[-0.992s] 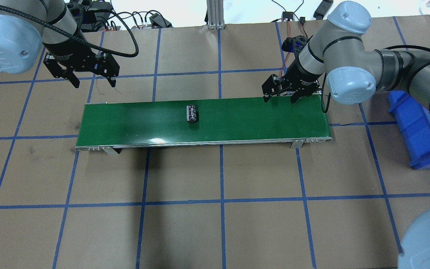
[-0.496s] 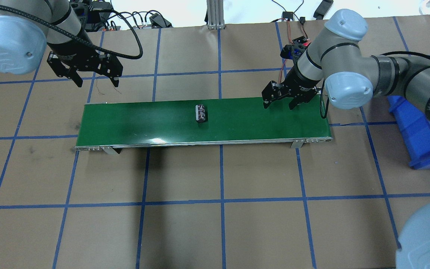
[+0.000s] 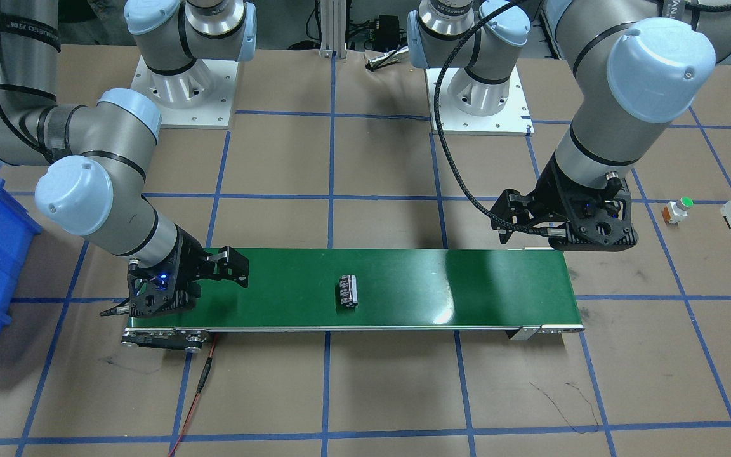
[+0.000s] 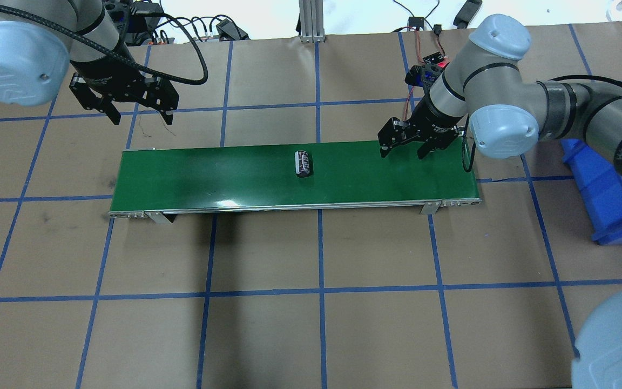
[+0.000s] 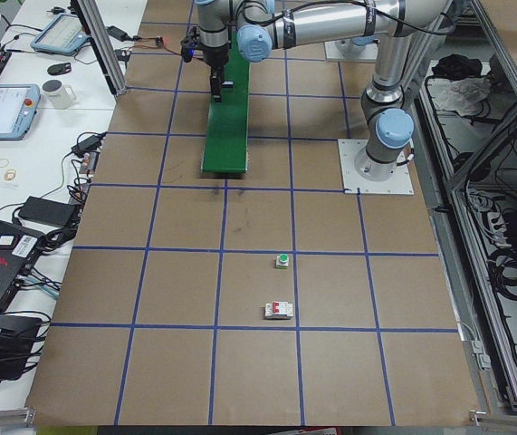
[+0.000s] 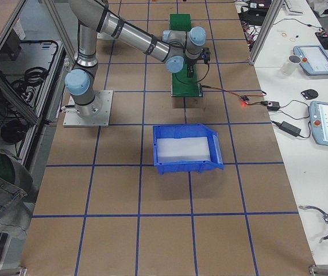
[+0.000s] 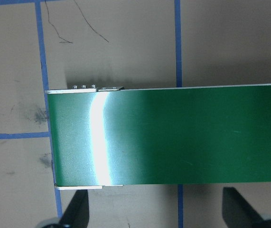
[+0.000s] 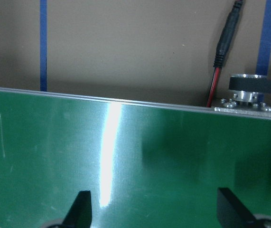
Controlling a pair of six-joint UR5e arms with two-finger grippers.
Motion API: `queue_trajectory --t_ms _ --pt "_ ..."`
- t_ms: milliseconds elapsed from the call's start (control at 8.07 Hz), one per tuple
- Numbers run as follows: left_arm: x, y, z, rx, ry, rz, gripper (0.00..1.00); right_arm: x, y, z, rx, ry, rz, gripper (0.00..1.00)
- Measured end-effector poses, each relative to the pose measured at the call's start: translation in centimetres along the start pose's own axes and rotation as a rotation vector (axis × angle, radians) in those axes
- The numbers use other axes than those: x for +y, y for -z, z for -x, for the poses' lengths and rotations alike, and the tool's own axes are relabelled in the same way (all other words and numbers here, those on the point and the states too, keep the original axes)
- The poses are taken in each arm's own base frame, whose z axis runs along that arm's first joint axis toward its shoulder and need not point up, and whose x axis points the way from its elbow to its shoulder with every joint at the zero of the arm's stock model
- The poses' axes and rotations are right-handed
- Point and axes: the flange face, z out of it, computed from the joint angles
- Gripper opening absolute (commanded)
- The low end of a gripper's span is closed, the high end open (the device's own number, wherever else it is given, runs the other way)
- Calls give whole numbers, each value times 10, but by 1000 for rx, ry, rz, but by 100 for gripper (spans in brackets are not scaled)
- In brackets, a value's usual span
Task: Move capacitor from left to right
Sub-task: 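Hold the right gripper open above the belt as the capacitor approaches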
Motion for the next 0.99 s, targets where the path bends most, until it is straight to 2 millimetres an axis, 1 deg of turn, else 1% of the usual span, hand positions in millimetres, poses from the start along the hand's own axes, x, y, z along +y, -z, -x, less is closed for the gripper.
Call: queue_trajectory --t_ms 496,992 --pt "0 -1 -1 0 1 2 100 0 0 0 -1 -1 0 99" --pt "1 -3 -2 0 -4 6 100 0 0 0 0 -7 -1 100"
